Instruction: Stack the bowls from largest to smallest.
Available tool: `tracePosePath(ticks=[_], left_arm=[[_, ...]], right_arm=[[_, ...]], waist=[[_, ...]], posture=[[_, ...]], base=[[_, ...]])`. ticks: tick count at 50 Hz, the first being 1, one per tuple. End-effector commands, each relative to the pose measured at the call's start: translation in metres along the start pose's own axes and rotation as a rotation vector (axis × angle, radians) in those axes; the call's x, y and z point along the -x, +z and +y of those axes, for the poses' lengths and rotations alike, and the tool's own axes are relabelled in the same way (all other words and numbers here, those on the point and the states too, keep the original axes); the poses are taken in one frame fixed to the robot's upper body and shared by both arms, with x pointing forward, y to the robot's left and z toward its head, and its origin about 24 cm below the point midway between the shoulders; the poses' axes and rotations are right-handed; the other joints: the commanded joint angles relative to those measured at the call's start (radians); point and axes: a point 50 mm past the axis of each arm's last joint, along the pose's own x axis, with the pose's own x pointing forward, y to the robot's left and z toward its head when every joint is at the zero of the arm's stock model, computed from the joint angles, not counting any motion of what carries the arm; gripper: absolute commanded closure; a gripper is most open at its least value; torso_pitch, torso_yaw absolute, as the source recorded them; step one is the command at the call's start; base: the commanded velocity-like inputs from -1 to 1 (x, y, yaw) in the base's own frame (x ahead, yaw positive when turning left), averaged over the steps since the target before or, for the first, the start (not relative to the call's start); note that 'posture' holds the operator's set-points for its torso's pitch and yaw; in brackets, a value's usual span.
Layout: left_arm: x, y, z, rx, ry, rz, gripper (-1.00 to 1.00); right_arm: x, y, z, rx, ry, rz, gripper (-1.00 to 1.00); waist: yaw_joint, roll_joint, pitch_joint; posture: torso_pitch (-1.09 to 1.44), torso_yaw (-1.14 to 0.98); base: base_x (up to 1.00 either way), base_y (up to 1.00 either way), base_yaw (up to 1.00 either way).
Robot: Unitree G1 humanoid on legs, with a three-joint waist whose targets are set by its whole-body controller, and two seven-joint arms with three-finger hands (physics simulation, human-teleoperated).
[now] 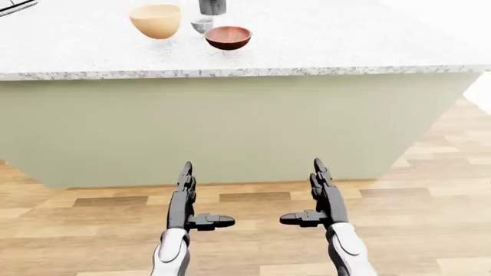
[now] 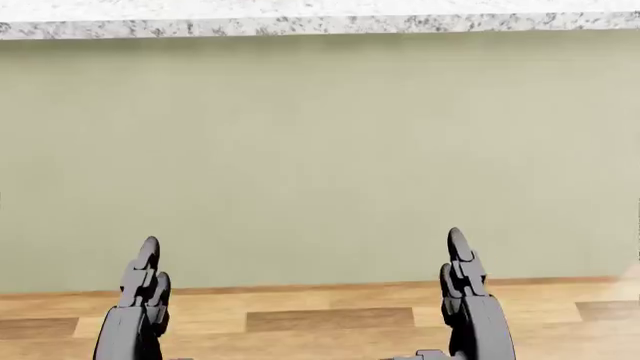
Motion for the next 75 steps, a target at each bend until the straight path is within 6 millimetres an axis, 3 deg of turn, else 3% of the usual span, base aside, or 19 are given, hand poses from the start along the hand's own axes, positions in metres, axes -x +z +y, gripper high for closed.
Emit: tracePosePath(ticks=[1, 2, 3, 5, 7, 8, 11, 17, 22, 31, 35, 39, 42, 45, 52, 56, 61, 69, 75], left_arm=[[0.002, 0.054, -0.007, -0.04, -0.076, -0.233, -1.0], [0.004, 0.055, -0.008, -0.043, -0.074, -0.248, -1.0], [0.006, 0.053, -0.009, -0.037, -0.084, -0.259, -1.0], [0.007, 0.054, -0.01, -0.061, -0.087, -0.279, -1.0], [0.006, 0.056, -0.008, -0.099, -0.08, -0.284, -1.0], [0.007, 0.059, -0.007, -0.082, -0.084, -0.295, -1.0], [0.012, 0.076, -0.002, -0.071, -0.069, -0.327, -1.0], [0.023, 0.126, 0.007, -0.083, -0.038, -0.475, -1.0], [0.036, 0.147, 0.011, -0.133, 0.005, -0.588, -1.0], [0.065, 0.178, 0.014, -0.031, 0.014, -0.752, -1.0], [0.073, 0.188, 0.014, -0.235, 0.13, -0.852, -1.0], [0.069, 0.194, 0.01, -0.41, 0.215, -0.885, -1.0], [0.066, 0.208, 0.002, -0.628, 0.295, -0.945, -1.0], [0.067, 0.222, -0.004, -0.733, 0.358, -1.002, -1.0], [0.092, 0.244, -0.006, -0.726, 0.421, -1.089, -1.0], [0.106, 0.254, -0.003, -0.749, 0.467, -1.126, -1.0], [0.139, 0.262, -0.011, -0.783, 0.518, -1.282, -1.0], [0.15, 0.266, -0.008, -0.692, 0.572, -1.4, -1.0], [0.15, 0.264, -0.01, -0.692, 0.562, -1.407, -1.0]], right_arm=[[0.008, 0.036, 0.004, -0.029, 0.097, -0.218, -1.0], [0.009, 0.035, 0.008, 0.021, 0.119, -0.222, -1.0], [0.009, 0.037, 0.011, 0.002, 0.124, -0.237, -1.0], [0.008, 0.037, 0.012, 0.029, 0.13, -0.238, -1.0], [0.012, 0.045, 0.01, 0.063, 0.118, -0.273, -1.0], [0.014, 0.049, 0.01, 0.063, 0.121, -0.299, -1.0], [0.022, 0.066, 0.006, 0.097, 0.108, -0.351, -1.0], [0.041, 0.113, -0.007, 0.192, 0.046, -0.457, -1.0], [0.054, 0.135, -0.009, 0.328, 0.004, -0.505, -1.0], [0.076, 0.162, 0.006, 0.506, -0.017, -0.639, -1.0], [0.078, 0.169, 0.013, 0.638, -0.05, -0.635, -1.0], [0.077, 0.179, 0.009, 0.653, -0.051, -0.618, -1.0], [0.078, 0.197, 0.005, 0.737, -0.107, -0.597, -1.0], [0.081, 0.214, 0.007, 0.873, -0.16, -0.592, -1.0], [0.084, 0.24, 0.008, 0.958, -0.168, -0.631, -1.0], [0.093, 0.248, 0.011, 0.98, -0.185, -0.659, -1.0], [0.099, 0.248, 0.014, 0.997, -0.205, -0.679, -1.0], [0.121, 0.249, 0.031, 1.125, -0.273, -0.904, -1.0], [0.119, 0.242, 0.029, 1.092, -0.254, -0.868, -1.0]], waist=[[-0.002, -0.008, -0.001], [-0.002, -0.007, -0.04], [0.002, 0.0, -0.062], [0.001, -0.009, -0.02], [0.002, -0.009, -0.069], [0.004, -0.009, -0.074], [0.007, -0.005, -0.076], [0.009, -0.006, -0.081], [0.008, -0.007, -0.089], [0.006, -0.003, -0.083], [0.006, 0.0, -0.074], [0.004, 0.0, -0.073], [0.005, -0.001, -0.072], [0.005, -0.002, -0.069], [0.001, 0.003, -0.066], [0.0, 0.005, -0.061], [0.0, 0.008, -0.056], [0.002, 0.01, -0.052], [-0.001, 0.01, -0.056]], posture=[[0.0, 0.0], [0.0, 0.0], [0.0, 0.0], [0.0, 0.0], [0.0, 0.0], [0.0, 0.0], [0.0, 0.0], [0.0, 0.0], [0.0, 0.0], [0.0, 0.0], [0.0, 0.0], [0.0, 0.0], [0.0, 0.0], [0.0, 0.0], [0.0, 0.0], [0.0, 0.0], [0.0, 0.0], [0.0, 0.0], [0.0, 0.0]], base=[[0.0, 0.0, 0.0], [0.0, 0.0, 0.0], [0.0, 0.0, 0.0], [0.0, 0.0, 0.0], [0.0, 0.0, 0.0], [0.0, 0.0, 0.0], [0.0, 0.0, 0.0], [0.0, 0.0, 0.0], [0.0, 0.0, 0.0], [0.0, 0.0, 0.0], [0.0, 0.0, 0.0], [0.0, 0.0, 0.0], [0.0, 0.0, 0.0], [0.0, 0.0, 0.0], [0.0, 0.0, 0.0], [0.0, 0.0, 0.0], [0.0, 0.0, 0.0], [0.0, 0.0, 0.0], [0.0, 0.0, 0.0]])
